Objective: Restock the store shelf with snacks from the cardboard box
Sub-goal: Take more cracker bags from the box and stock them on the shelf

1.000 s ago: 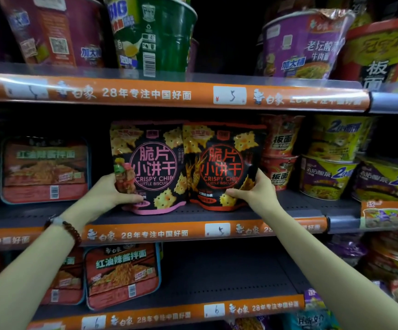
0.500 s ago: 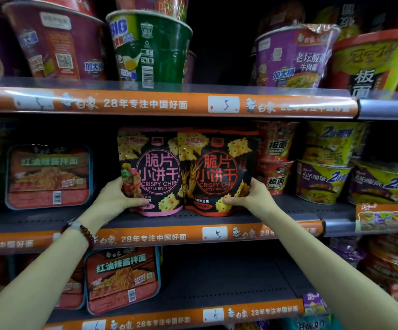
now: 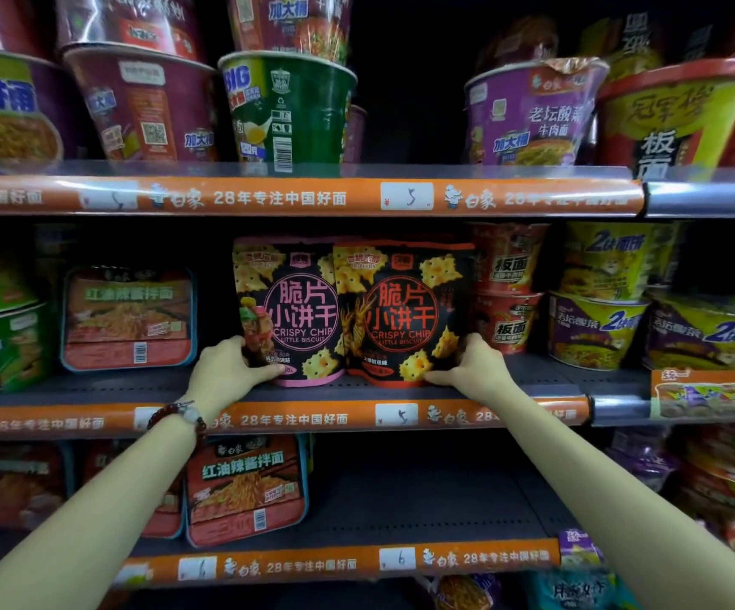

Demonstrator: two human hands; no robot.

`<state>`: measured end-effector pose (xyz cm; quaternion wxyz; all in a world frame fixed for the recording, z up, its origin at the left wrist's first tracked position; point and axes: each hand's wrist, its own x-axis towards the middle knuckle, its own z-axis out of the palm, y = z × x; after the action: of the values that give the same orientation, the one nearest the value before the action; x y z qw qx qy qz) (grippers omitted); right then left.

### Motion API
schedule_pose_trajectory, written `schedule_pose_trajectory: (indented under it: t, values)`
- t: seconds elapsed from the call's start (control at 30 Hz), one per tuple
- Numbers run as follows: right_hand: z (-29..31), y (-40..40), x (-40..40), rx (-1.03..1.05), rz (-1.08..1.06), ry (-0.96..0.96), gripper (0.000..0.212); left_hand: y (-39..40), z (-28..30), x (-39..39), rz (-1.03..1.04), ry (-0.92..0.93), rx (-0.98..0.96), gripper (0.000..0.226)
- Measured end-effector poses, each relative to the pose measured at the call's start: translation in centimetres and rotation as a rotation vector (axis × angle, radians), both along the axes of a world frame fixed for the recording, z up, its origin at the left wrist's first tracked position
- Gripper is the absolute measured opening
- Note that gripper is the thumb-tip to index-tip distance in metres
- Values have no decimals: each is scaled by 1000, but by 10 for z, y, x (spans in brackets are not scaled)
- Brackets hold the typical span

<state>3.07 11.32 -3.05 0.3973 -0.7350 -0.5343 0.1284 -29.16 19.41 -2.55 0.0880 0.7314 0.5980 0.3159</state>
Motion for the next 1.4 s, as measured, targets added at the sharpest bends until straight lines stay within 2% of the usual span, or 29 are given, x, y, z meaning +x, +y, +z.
schedule_pose_trajectory:
  t: [0.1,0.23,0.43,0.6,0.77,0.93,0.97,1.0,1.03,1.07,1.1,1.13,1.17,1.2,1.27,1.37,1.4]
  values:
    - [-5,-9,5,46,10,-64,69,-9,-1,7,113,91,75,47]
    - [-7,-28,17,106,50,-218,49,-32,10,34,154,245,221,30]
    - [-11,-63,49,132,20,-343,33,-63,30,120,-190,275,185,15]
    - [-22,-106,98,103,-41,-377,25,-100,21,213,-442,357,154,19]
    - [-43,-170,160,-81,-120,-404,32,-144,-4,309,-652,457,136,17]
    - [-80,-247,226,-309,-269,-308,26,-202,-34,405,-895,475,32,14]
    - [-89,-264,238,-342,-320,-276,27,-203,-54,427,-950,497,-9,13]
    - [-96,-280,248,-372,-365,-245,27,-158,-113,468,-939,597,-77,12]
    - [-105,-295,258,-400,-415,-210,27,-91,-196,526,-964,574,-134,16]
    - [-114,-311,267,-428,-461,-182,27,-48,-263,583,-950,626,-248,33]
    - [-121,-325,273,-453,-501,-152,26,-31,-302,624,-975,557,-285,49]
    - [-131,-341,280,-477,-551,-118,25,-45,-315,647,-1103,503,-368,49]
    - [-140,-355,286,-497,-605,-81,24,-83,-303,645,-1156,513,-301,36]
    - [-150,-370,290,-513,-661,-43,24,-138,-257,628,-1181,555,-283,26]
    - [-167,-396,295,-536,-771,37,24,-259,-140,563,-1393,551,-132,25]
    - [-202,-434,295,-541,-952,172,25,-282,-168,592,-1509,593,-174,24]
    - [-214,-446,290,-552,-1010,215,25,-289,-186,602,-1539,668,-203,24]
